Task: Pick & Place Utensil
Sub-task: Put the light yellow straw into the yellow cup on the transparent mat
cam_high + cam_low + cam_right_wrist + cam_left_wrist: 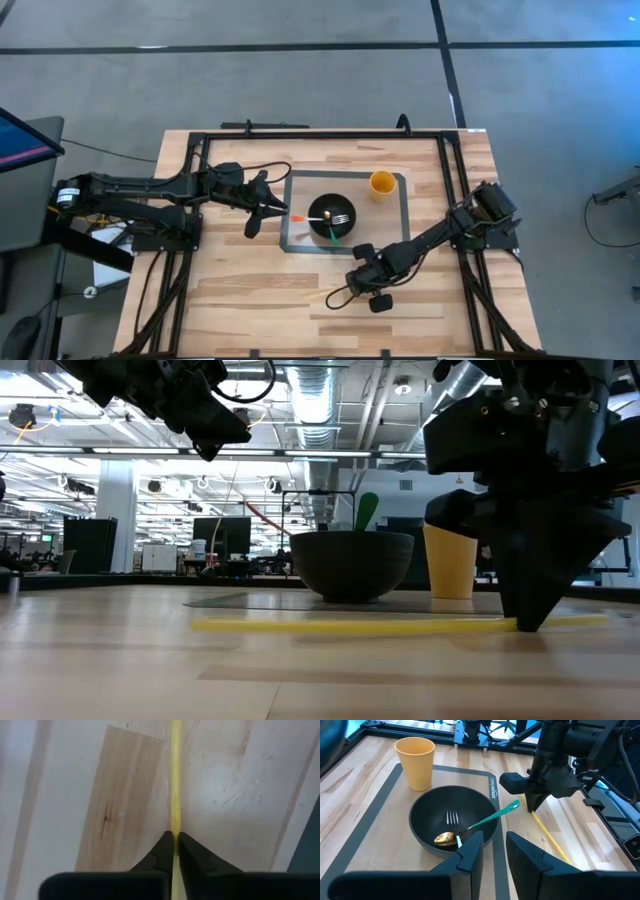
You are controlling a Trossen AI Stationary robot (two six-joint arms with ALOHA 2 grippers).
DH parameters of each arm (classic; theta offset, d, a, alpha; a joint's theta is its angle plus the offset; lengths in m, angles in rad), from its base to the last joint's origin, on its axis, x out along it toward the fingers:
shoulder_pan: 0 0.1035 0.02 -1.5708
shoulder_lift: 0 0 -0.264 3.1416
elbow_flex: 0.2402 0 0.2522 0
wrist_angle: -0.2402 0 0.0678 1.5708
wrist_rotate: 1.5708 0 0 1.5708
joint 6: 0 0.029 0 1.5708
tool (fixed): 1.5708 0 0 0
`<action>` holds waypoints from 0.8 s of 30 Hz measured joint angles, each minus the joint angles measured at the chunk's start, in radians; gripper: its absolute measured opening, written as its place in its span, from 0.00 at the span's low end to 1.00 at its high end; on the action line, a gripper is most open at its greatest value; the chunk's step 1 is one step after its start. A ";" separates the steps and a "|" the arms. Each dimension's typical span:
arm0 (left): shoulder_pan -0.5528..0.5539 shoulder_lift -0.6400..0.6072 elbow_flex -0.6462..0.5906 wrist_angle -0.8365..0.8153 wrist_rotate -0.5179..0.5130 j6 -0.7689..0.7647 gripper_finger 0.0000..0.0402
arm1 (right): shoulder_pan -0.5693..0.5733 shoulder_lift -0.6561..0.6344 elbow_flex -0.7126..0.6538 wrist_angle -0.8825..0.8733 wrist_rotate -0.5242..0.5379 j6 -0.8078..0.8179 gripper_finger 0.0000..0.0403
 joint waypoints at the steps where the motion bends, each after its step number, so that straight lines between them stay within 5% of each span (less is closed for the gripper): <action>1: 0.000 0.000 0.000 0.000 0.000 0.000 0.21 | 0.000 -0.003 0.000 -0.001 0.000 0.000 0.02; 6: 0.000 0.000 0.000 0.000 0.000 0.000 0.21 | 0.003 -0.021 0.000 -0.019 -0.002 0.007 0.04; 12: 0.000 0.000 0.000 0.000 0.000 0.000 0.21 | 0.025 -0.037 0.123 -0.319 0.017 0.009 0.01; 24: 0.000 0.000 0.000 0.000 0.000 0.000 0.21 | 0.059 -0.038 0.425 -1.021 0.396 0.080 0.01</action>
